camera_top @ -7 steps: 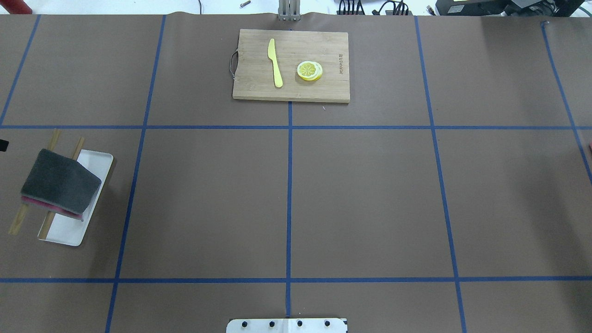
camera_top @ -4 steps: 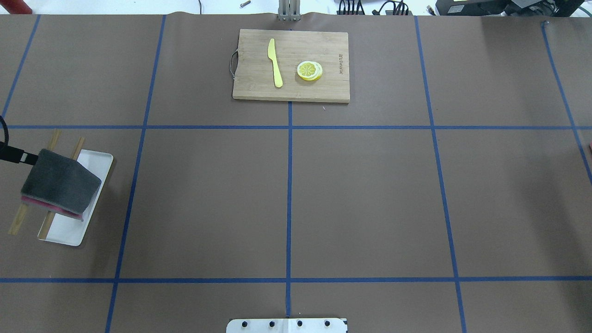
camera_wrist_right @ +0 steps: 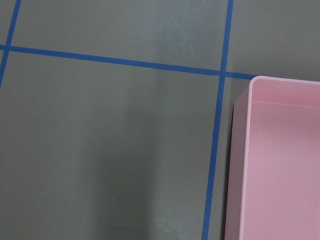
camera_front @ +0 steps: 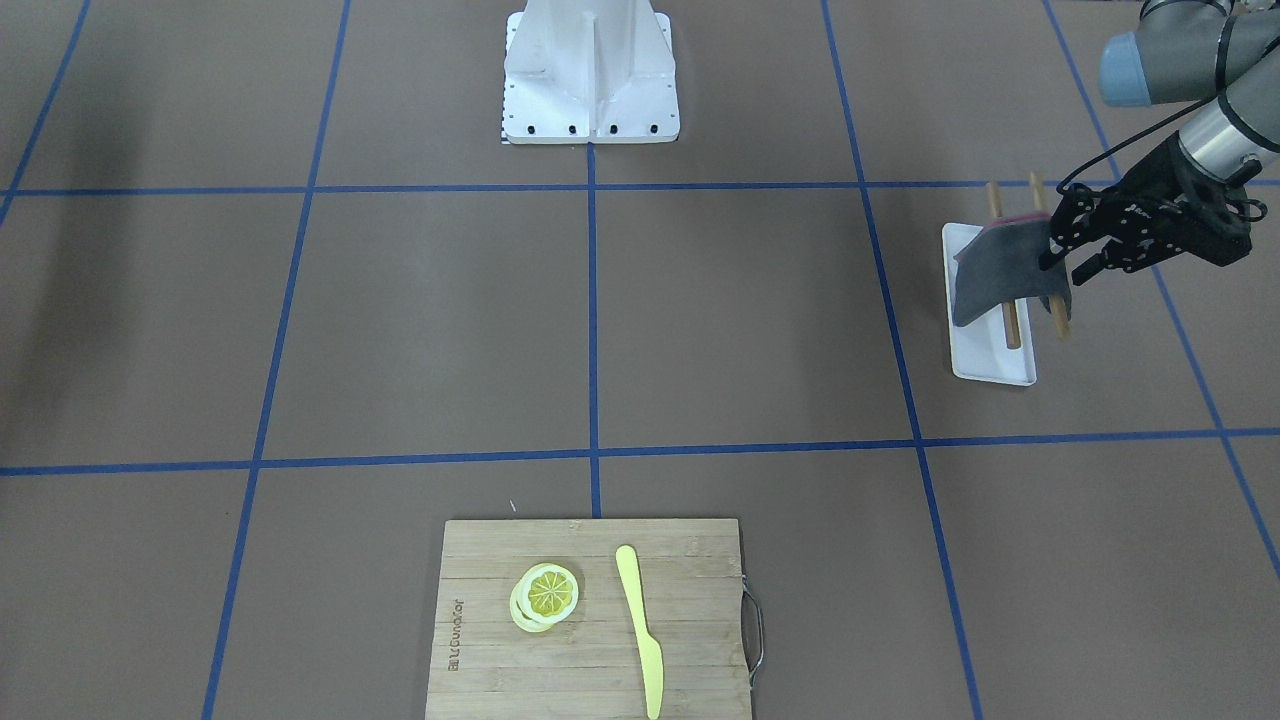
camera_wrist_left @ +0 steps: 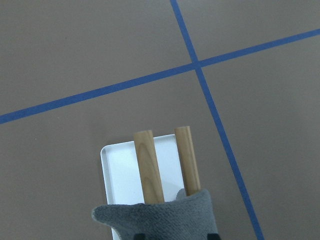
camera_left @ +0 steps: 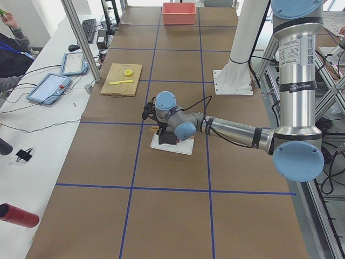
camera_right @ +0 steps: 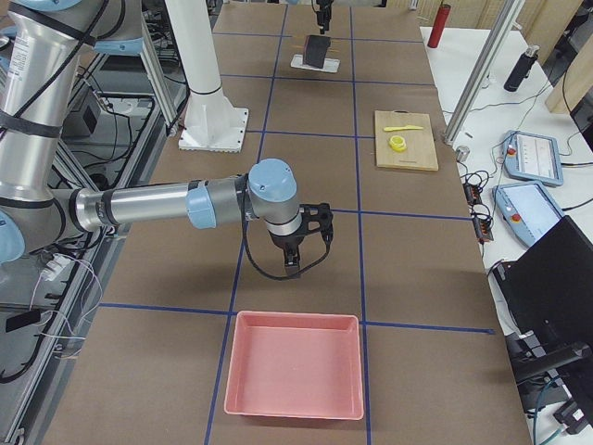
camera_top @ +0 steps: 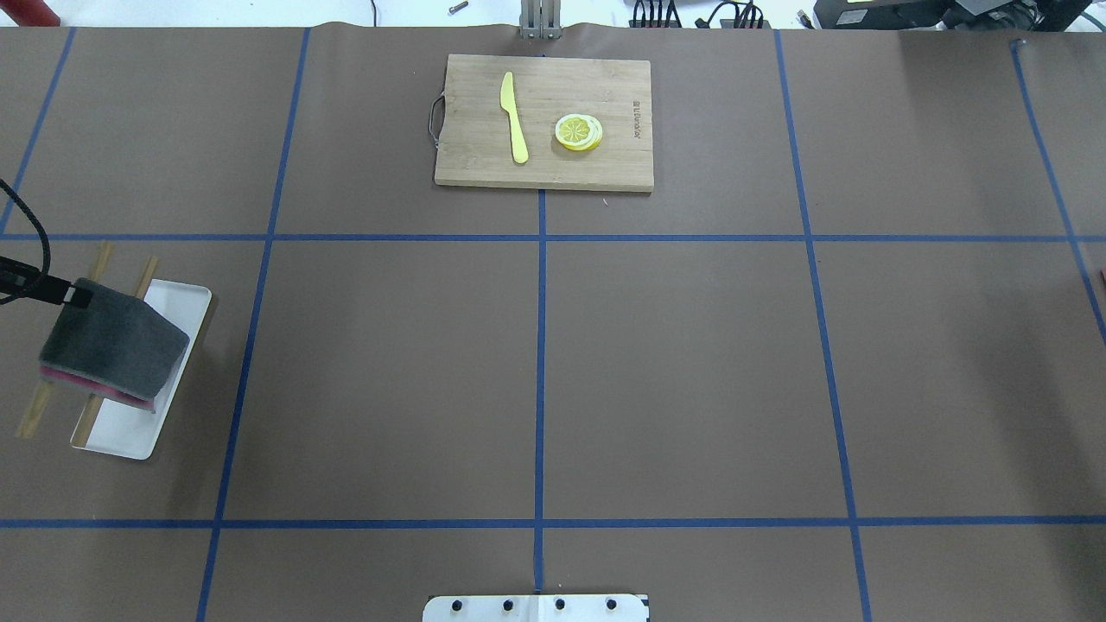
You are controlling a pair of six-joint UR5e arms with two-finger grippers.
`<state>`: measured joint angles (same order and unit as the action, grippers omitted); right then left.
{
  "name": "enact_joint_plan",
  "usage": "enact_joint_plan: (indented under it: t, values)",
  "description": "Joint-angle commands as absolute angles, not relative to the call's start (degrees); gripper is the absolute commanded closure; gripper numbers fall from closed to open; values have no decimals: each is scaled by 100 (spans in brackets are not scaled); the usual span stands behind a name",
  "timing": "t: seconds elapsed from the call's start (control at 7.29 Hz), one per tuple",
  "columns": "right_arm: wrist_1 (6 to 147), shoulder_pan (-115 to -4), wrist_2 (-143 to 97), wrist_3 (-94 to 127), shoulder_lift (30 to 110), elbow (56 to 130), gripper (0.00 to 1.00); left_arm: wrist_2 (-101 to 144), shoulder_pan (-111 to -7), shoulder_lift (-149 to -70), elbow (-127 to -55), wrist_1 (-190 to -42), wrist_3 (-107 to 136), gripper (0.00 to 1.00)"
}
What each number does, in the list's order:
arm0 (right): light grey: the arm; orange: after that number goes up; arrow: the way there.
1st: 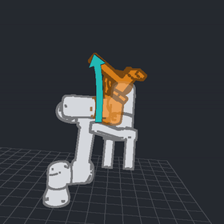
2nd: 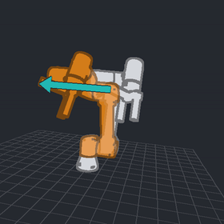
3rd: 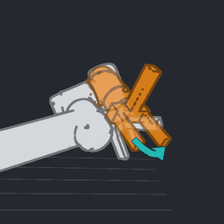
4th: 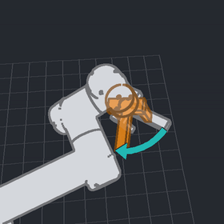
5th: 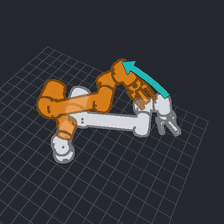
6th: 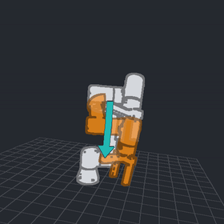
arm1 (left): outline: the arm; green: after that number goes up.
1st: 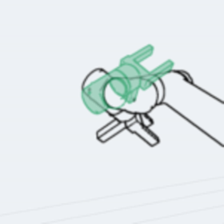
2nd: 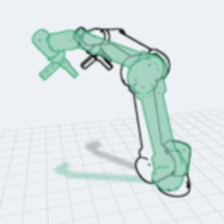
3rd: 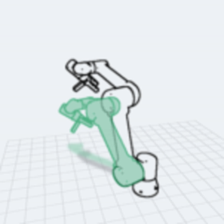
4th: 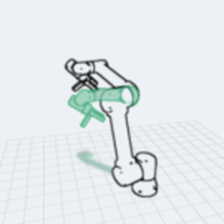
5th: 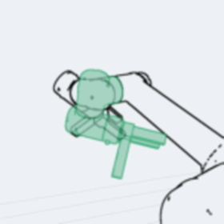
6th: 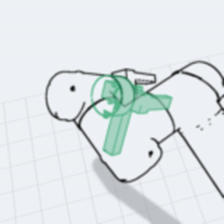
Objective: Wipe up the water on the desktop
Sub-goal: 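Lower the left gripper onto the gray towel on the white tray and grasp it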
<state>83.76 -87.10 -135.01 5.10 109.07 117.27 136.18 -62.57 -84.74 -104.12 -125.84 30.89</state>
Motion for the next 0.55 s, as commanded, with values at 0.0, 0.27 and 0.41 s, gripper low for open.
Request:
enact_joint_plan:
  t: [0.0, 0.27, 0.41]
  values:
    - [8376, -8710, -13500, 510, 10907, 11733, 0, 13606, -6249, -8499, -10328, -12595, 3068, 49]
    - [8376, -8710, -13500, 510, 10907, 11733, 0, 13605, -6249, -8508, -10327, -12595, 3067, 53]
    - [8376, -8710, -13500, 510, 10907, 11733, 0, 13605, -6249, -8508, -10318, -12586, 3067, 56]
